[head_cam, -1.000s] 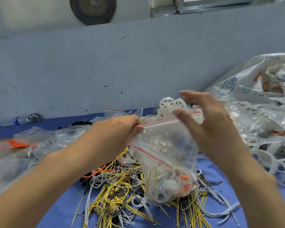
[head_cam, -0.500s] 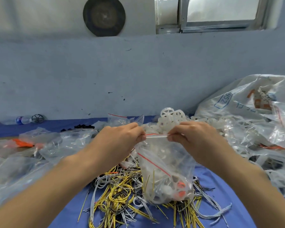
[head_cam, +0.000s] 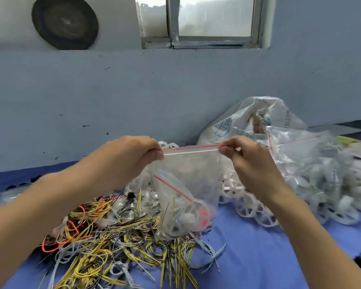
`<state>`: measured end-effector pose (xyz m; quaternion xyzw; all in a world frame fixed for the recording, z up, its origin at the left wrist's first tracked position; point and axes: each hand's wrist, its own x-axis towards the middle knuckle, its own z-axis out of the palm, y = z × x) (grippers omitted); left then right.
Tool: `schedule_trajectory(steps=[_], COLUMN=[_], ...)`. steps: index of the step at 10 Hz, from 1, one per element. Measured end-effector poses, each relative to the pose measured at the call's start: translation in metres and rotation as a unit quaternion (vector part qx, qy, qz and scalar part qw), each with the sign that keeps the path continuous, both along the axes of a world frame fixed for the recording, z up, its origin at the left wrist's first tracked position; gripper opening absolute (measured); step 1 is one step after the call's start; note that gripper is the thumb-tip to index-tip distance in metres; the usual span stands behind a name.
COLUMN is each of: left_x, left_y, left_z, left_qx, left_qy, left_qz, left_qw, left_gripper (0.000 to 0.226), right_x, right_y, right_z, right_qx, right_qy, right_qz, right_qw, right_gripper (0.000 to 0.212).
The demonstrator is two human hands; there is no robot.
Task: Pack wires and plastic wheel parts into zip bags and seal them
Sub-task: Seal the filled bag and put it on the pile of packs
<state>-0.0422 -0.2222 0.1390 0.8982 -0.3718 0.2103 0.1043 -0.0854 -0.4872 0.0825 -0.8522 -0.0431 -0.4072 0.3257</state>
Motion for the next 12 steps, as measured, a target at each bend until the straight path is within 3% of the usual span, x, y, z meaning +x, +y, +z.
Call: schedule_trajectory(steps=[2,3,4,5,7,8,9,10,11,12], left_x=[0.018,0.034,0.058,0.091,0.166,0.189,0.197,0.191,0.185,0.169], left_y=[-0.15,-0.227,-0.294,-0.345,-0.383,-0.384,-0.387,-0.389,-0.376,-0.338], left_z=[0.031,0.041,0.032,-0.006,-0.108,-0.135,-0.142,-0.138,-0.127,-0.104], left_qx=[-0.101,-0.179,-0.286,-0.357,-0.322,-0.299,-0.219,-0.171,-0.156,-0.247], left_qy=[0.151,0.218,0.317,0.417,0.52,0.482,0.366,0.313,0.339,0.345], left_qz=[-0.141,-0.16,-0.172,-0.122,0.015,0.013,0.022,0.043,0.053,0.033], left_qw=[0.973,0.946,0.888,0.827,0.791,0.824,0.904,0.933,0.926,0.905], left_gripper=[0.022,0.026,0.026,0.018,0.011,0.013,0.017,0.021,0.043,0.04], right_x=[-0.011,0.014,0.061,0.118,0.205,0.221,0.23,0.233,0.234,0.224], right_y=[-0.111,-0.17,-0.212,-0.233,-0.233,-0.239,-0.244,-0.241,-0.231,-0.192], right_z=[0.063,0.103,0.13,0.112,-0.02,-0.073,-0.087,-0.074,-0.055,-0.03], right_qx=[0.017,-0.012,-0.083,-0.109,-0.163,-0.206,-0.174,-0.16,-0.148,-0.092], right_qy=[-0.031,-0.027,-0.014,0.057,0.25,0.327,0.365,0.416,0.388,0.249], right_qz=[-0.195,-0.257,-0.296,-0.304,-0.231,-0.223,-0.216,-0.184,-0.192,-0.186], right_qw=[0.98,0.966,0.952,0.945,0.926,0.895,0.889,0.876,0.889,0.946], right_gripper=[0.012,0.017,0.019,0.021,0.031,0.033,0.029,0.025,0.029,0.033])
